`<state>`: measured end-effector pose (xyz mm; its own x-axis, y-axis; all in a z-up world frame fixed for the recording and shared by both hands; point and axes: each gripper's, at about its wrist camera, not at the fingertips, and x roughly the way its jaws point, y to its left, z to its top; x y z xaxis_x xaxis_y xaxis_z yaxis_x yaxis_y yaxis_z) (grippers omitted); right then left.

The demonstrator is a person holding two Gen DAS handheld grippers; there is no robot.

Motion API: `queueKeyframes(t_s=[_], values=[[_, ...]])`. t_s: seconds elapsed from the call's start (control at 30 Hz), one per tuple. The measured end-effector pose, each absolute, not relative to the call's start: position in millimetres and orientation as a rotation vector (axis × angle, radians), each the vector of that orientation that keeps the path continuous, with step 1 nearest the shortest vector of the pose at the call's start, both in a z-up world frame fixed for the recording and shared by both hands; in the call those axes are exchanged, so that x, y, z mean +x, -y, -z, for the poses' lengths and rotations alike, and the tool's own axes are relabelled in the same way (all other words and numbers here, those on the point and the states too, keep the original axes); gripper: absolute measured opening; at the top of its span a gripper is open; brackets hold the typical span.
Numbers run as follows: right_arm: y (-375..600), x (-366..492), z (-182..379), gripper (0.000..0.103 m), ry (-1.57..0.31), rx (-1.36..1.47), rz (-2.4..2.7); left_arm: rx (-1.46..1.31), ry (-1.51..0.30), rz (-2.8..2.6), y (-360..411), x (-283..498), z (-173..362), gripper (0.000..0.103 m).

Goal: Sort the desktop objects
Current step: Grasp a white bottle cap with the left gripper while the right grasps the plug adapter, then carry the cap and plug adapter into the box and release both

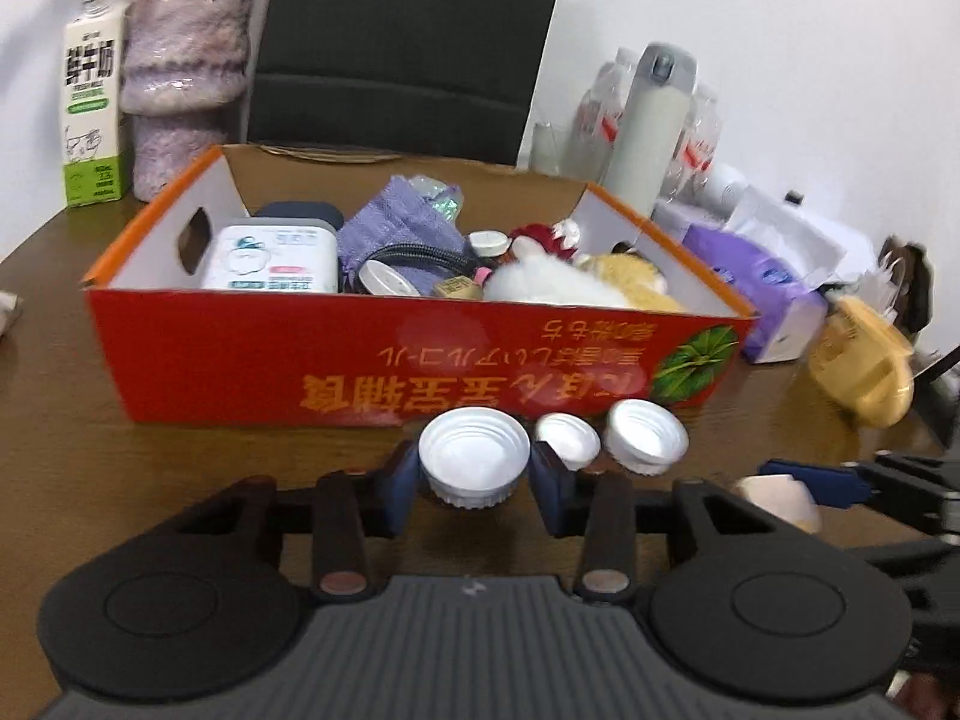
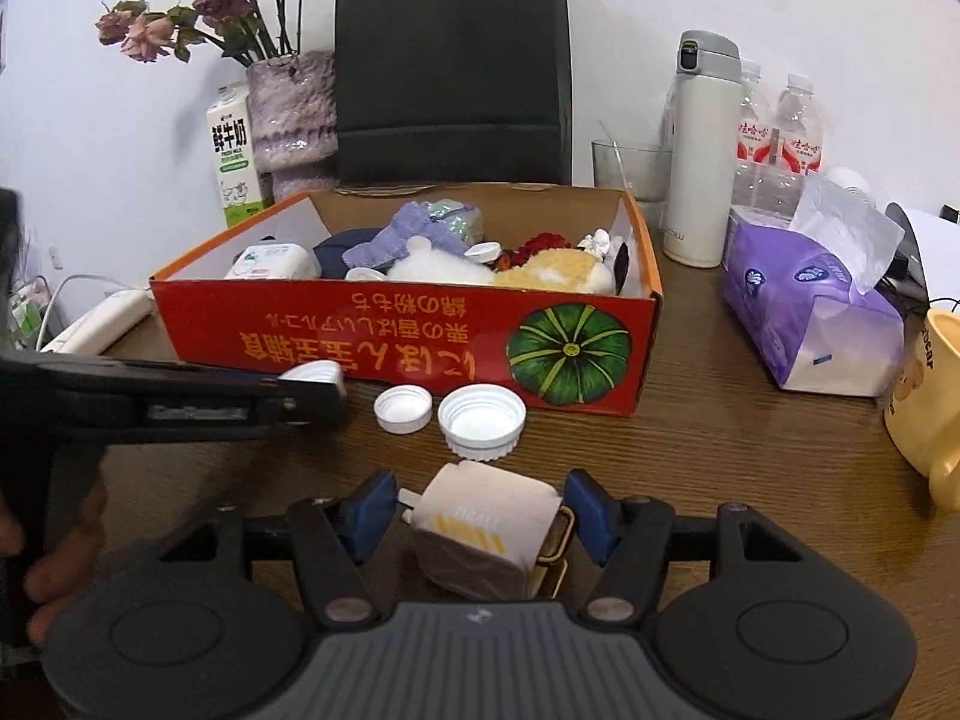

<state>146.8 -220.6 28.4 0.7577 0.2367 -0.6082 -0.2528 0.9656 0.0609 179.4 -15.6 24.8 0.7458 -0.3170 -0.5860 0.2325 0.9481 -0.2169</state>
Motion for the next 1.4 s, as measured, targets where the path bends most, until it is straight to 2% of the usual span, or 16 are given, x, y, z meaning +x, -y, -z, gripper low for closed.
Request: queueKeyframes(t_s=[0.2,0.3,0.43,0.47,0.53,0.6,0.63,0.67,0.73,0.97,1.0,1.03,1.07,1.1,1.4], values=[[214.4,98.3,-38.8,0.061,-0.629,0.018,-0.328,-0.38,-0.73,0.483,-28.4,110.4,-36.8,0.04],[203.8,74.7,-27.3,0.061,-0.66,0.008,-0.362,-0.304,-0.718,0.432,-34.1,69.9,-31.0,0.04],[195.4,48.3,-17.7,0.054,-0.665,-0.016,-0.376,-0.133,-0.695,0.348,-24.7,20.9,-25.8,0.041],[195.0,41.5,-16.9,0.056,-0.664,-0.031,-0.38,-0.1,-0.686,0.333,-23.5,12.5,-25.6,0.041],[195.1,24.8,-16.2,0.076,-0.666,-0.078,-0.37,-0.052,-0.692,0.314,-21.6,-4.9,-22.7,0.041],[197.6,7.0,-18.6,0.076,-0.65,-0.096,-0.373,-0.049,-0.688,0.325,-23.9,-17.7,-21.1,0.049],[200.1,-2.0,-19.4,0.076,-0.652,-0.092,-0.382,-0.054,-0.678,0.328,-25.9,-21.9,-22.0,0.062],[202.1,-8.5,-20.2,0.076,-0.65,-0.083,-0.377,-0.063,-0.67,0.322,-27.4,-23.8,-23.2,0.08],[206.6,-15.5,-22.1,0.076,-0.645,-0.078,-0.364,-0.083,-0.651,0.312,-30.6,-23.9,-25.4,0.084],[203.2,15.5,-24.8,0.072,-0.575,-0.161,-0.383,-0.052,-0.672,0.327,-22.0,-14.4,-20.3,0.074],[201.2,25.8,-23.5,0.064,-0.582,-0.166,-0.389,-0.046,-0.676,0.328,-21.2,-13.1,-18.8,0.073],[198.9,36.6,-21.8,0.053,-0.603,-0.163,-0.405,-0.04,-0.681,0.324,-20.3,-11.3,-18.3,0.064],[196.4,46.5,-19.6,0.04,-0.64,-0.152,-0.429,-0.026,-0.674,0.312,-18.0,-12.2,-17.9,0.042],[192.9,53.0,-18.4,0.031,-0.674,-0.14,-0.424,-0.003,-0.666,0.299,-15.4,-14.1,-17.5,0.041],[178.7,-27.8,-15.1,0.031,-0.643,-0.077,-0.342,0.037,-0.555,0.245,-11.5,-40.7,-23.4,0.041]])
